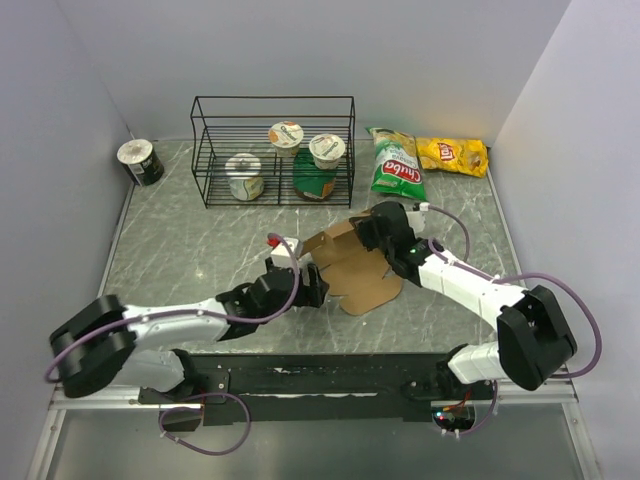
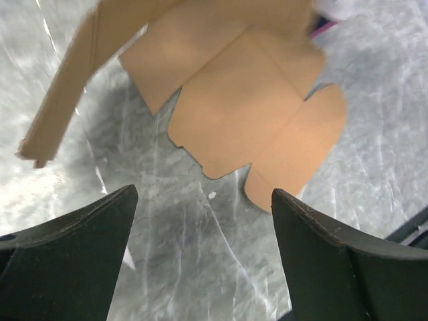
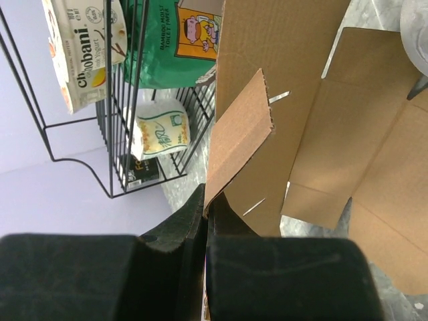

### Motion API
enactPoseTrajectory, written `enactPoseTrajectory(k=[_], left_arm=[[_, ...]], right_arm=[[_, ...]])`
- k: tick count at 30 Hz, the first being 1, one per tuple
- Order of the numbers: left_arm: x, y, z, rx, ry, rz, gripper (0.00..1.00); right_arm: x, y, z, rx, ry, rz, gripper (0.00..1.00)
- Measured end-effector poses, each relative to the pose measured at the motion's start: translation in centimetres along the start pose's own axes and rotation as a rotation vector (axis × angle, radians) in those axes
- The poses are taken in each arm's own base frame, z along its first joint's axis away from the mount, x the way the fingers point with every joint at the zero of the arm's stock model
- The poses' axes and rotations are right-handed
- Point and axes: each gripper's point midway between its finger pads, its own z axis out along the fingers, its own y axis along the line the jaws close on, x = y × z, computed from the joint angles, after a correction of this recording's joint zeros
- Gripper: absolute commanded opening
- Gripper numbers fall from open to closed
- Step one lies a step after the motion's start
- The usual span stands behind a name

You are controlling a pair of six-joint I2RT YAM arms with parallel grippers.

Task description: Fold the paper box

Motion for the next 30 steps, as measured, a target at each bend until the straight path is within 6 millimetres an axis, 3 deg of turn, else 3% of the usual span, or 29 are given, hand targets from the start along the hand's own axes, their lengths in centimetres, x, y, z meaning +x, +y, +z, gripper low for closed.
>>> enactPoseTrajectory(k=[3, 10, 19, 24, 30], left_arm=[[1.1, 0.8, 1.6, -0.032, 0.025, -0.053, 0.82], [1.2, 3.2, 5.2, -0.1, 0.0, -0.189, 0.74], [0.8, 3.1, 8.5, -0.122, -0.052, -0.211, 0.61], [0.1, 3.1, 10.3, -0.166, -0.077, -0.217, 0.59], [0.8, 4.3, 11.6, -0.246, -0.07, -0.208, 0.59]], right_arm=[[-0.1, 0.1, -0.3, -0.006, -0.001, 0.008, 0.0], [-0.1, -1.0, -0.5, 0.01, 0.0, 0.017, 0.0], [-0.2, -1.6, -0.4, 0.023, -0.006, 0.015, 0.0], [-0.2, -1.6, -0.4, 0.023, -0.006, 0.015, 0.0], [-0.2, -1.6, -0.4, 0.023, -0.006, 0.015, 0.0]])
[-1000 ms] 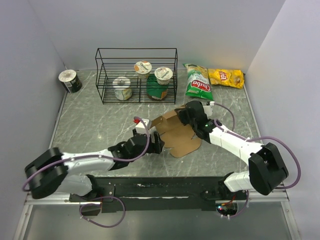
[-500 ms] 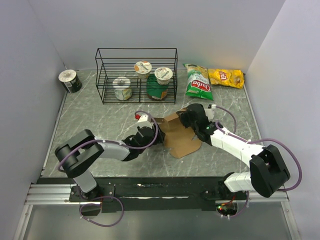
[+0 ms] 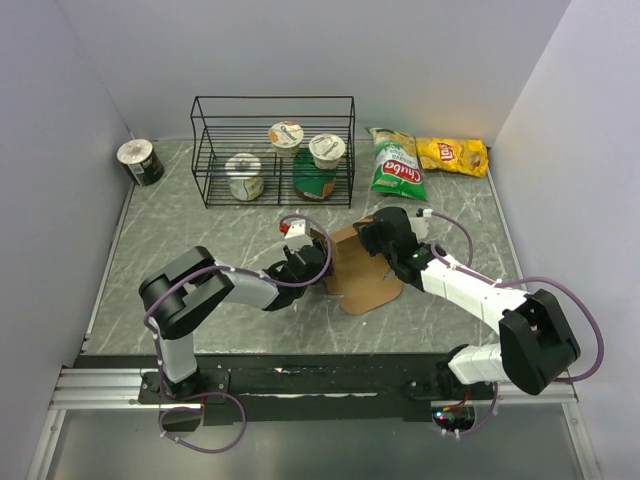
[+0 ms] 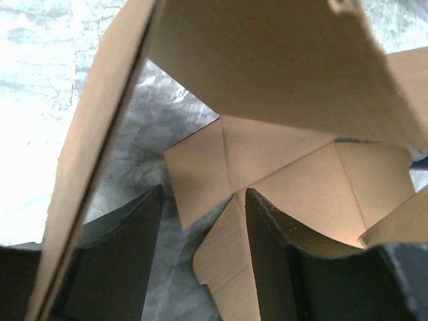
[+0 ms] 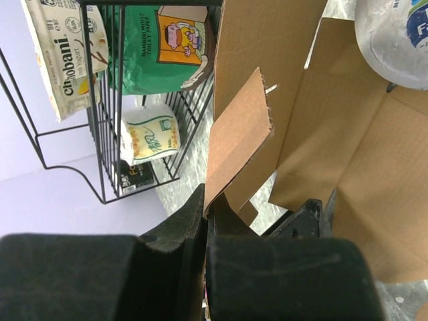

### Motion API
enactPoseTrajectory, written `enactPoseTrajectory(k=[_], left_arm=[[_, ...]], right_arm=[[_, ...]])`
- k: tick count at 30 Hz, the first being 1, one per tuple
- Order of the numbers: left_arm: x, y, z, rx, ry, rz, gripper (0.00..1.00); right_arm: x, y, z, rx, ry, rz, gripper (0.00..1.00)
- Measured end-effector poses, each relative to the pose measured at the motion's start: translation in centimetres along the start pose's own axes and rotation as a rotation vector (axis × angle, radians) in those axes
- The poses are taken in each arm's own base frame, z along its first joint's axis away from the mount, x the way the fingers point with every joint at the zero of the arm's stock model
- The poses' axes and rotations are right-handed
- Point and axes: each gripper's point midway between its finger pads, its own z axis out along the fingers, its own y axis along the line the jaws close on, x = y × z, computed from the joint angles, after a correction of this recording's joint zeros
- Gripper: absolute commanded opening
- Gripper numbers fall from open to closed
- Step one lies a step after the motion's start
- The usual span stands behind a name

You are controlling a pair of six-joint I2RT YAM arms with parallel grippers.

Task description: Fold the paper box

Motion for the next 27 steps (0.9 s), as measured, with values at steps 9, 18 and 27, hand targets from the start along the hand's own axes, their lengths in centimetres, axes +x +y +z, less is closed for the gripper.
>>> enactPoseTrajectory(k=[9, 18, 27], left_arm=[[-0.2, 0.2, 0.4, -0.029, -0.019, -0.026, 0.4], [-0.3, 0.2, 1.2, -0.053, -0.027, -0.018, 0.35], [0.0, 0.1, 0.6, -0.001, -0.045, 0.013, 0.3]], right_arm=[[0.1, -0.2, 0.1, 0.005, 0.001, -0.003, 0.0], [-0.2, -0.2, 0.3, 0.008, -0.014, -0.013, 0.0], [-0.3, -0.5, 0.3, 0.02, -0.018, -0.026, 0.0]])
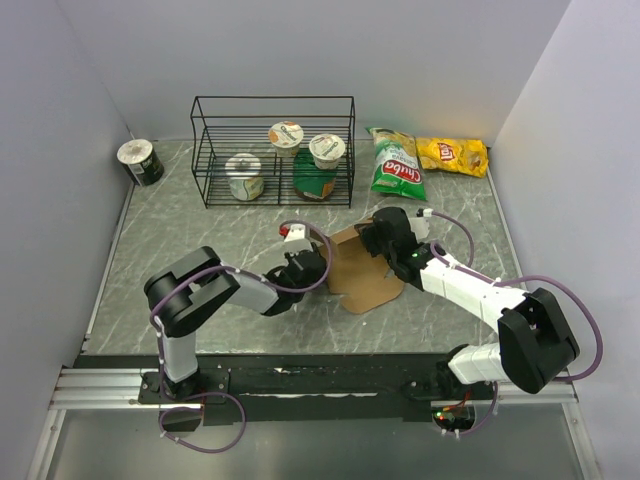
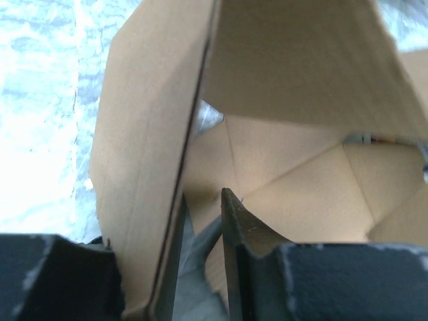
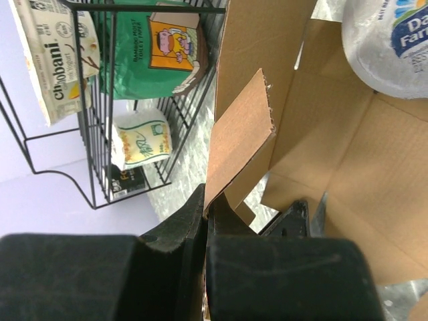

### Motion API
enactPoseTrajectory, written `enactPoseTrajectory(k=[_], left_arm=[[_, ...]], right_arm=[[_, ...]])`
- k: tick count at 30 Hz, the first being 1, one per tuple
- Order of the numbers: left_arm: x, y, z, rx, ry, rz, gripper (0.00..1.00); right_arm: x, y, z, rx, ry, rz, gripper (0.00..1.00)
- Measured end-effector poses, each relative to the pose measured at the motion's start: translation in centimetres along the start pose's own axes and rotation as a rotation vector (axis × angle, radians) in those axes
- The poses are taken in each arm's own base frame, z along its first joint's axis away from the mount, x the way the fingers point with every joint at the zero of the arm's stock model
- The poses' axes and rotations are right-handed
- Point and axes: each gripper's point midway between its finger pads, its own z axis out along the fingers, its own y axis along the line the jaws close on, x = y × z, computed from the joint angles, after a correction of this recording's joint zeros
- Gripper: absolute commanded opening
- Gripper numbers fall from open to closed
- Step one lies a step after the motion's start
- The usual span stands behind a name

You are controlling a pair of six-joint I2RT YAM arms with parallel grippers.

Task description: Fold the paper box

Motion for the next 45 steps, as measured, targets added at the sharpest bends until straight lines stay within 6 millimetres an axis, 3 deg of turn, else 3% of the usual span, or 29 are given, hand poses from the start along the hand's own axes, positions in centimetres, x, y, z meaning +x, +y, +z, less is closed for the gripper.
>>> enactPoseTrajectory(k=[4, 14, 17, 18, 20, 26, 27, 31, 35, 40, 45], left_arm=[[0.2, 0.2, -0.7, 0.051, -0.012, 0.043, 0.22], [-0.6, -1.0, -0.6, 0.096, -0.035, 0.088, 0.19], [-0.9, -1.3, -0.6, 0.111, -0.045, 0.09, 0.14], [-0.9, -1.4, -0.6, 0.114, -0.046, 0.09, 0.06], [-1.0, -1.5, -0.6, 0.116, -0.048, 0.091, 0.01], [-1.2, -1.7, -0.2, 0.095, -0.036, 0.097, 0.01], [-1.3, -1.6, -0.2, 0.09, -0.033, 0.099, 0.01], [-1.8, -0.8, -0.3, 0.07, -0.009, 0.11, 0.01], [-2.9, 0.4, -0.8, 0.055, 0.031, 0.149, 0.01], [-4.2, 1.7, -1.9, 0.072, 0.09, 0.236, 0.01], [-3.2, 3.0, -3.7, 0.107, 0.187, 0.382, 0.01]], right_arm=[[0.0, -0.2, 0.0, 0.008, 0.0, -0.01, 0.0], [-0.2, -0.3, 0.0, 0.008, -0.011, -0.032, 0.0], [-0.2, -0.3, 0.0, 0.007, -0.011, -0.036, 0.0], [-0.2, -0.3, 0.0, 0.007, -0.011, -0.037, 0.0], [-0.2, -0.3, 0.0, 0.006, -0.01, -0.041, 0.0], [-0.1, 0.4, 0.0, -0.034, -0.006, -0.081, 0.24], [0.0, 0.5, -0.1, -0.046, -0.002, -0.095, 0.49], [0.1, 0.4, -0.8, -0.079, 0.019, -0.165, 0.79], [0.0, 1.2, -3.2, -0.158, 0.05, -0.23, 0.89], [-0.4, 2.7, -7.6, -0.32, 0.082, -0.36, 0.98], [-1.8, 3.7, -10.4, -0.444, 0.044, -0.66, 1.0]])
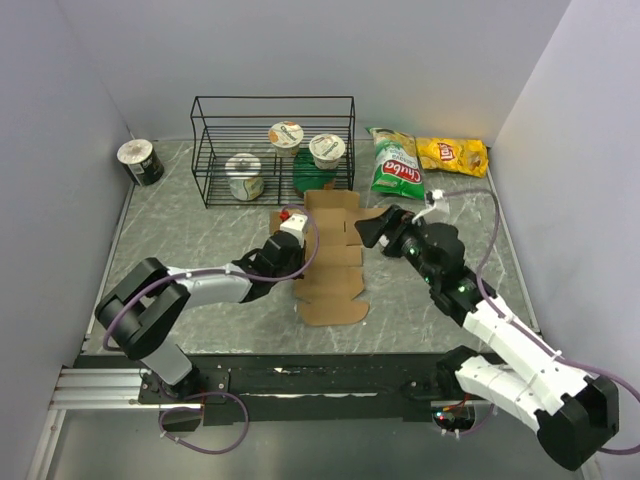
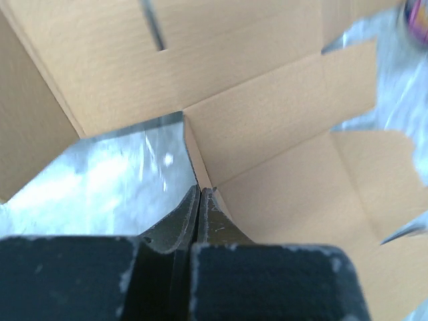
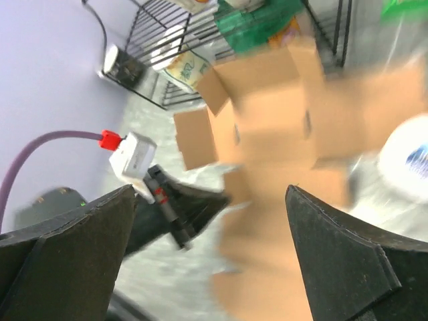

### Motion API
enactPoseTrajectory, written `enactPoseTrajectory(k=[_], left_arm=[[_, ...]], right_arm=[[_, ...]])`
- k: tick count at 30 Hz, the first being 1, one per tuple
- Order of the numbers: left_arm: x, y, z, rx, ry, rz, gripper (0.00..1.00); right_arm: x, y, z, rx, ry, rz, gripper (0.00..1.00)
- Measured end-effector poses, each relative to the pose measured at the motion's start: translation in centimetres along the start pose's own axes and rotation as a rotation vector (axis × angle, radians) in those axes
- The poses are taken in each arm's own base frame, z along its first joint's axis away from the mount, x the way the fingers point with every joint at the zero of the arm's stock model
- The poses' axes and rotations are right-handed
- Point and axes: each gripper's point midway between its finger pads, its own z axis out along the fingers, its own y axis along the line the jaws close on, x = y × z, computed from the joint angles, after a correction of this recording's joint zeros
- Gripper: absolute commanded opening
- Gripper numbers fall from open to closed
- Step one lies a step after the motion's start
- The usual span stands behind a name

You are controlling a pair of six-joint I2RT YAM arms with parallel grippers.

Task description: Fold the paper box

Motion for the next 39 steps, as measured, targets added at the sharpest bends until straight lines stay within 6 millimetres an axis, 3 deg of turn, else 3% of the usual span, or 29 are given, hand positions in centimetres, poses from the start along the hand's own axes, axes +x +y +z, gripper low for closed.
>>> enactPoseTrajectory(k=[4, 7, 11, 16, 20, 25, 28, 32, 35, 39], left_arm=[[1.7, 0.3, -1.0, 0.036, 0.068, 0.083, 0.01], [1.9, 0.3, -1.6, 0.064, 0.081, 0.117, 0.01], [2.5, 0.2, -2.7, 0.107, 0.093, 0.153, 0.01], [3.3, 0.0, -4.4, 0.17, 0.094, 0.184, 0.01], [2.9, -0.5, -5.1, 0.208, 0.077, 0.187, 0.01], [2.8, -0.8, -5.3, 0.231, 0.075, 0.188, 0.01], [2.8, -1.0, -5.4, 0.242, 0.079, 0.189, 0.01], [2.9, -1.1, -5.4, 0.25, 0.08, 0.2, 0.01], [2.9, -1.1, -5.4, 0.25, 0.082, 0.202, 0.01], [3.4, -0.9, -5.2, 0.242, 0.106, 0.203, 0.01]], right_arm=[[-1.8, 0.7, 0.9, -0.033, 0.046, -0.287, 0.98], [-2.2, 1.6, 3.2, -0.088, 0.128, -0.502, 0.98], [-0.1, 1.3, 7.0, -0.177, 0.295, -0.686, 0.96], [2.9, -1.0, 9.8, -0.269, 0.445, -0.796, 0.96], [4.3, -2.0, 10.7, -0.336, 0.5, -0.858, 0.94], [4.5, -1.1, 11.5, -0.427, 0.495, -0.919, 0.89], [5.0, -0.9, 11.6, -0.47, 0.501, -0.933, 0.81], [6.0, -1.1, 11.9, -0.5, 0.518, -0.951, 0.61], [6.4, -1.1, 12.1, -0.517, 0.507, -0.971, 0.55], [8.4, -1.5, 11.6, -0.52, 0.498, -1.007, 0.46]])
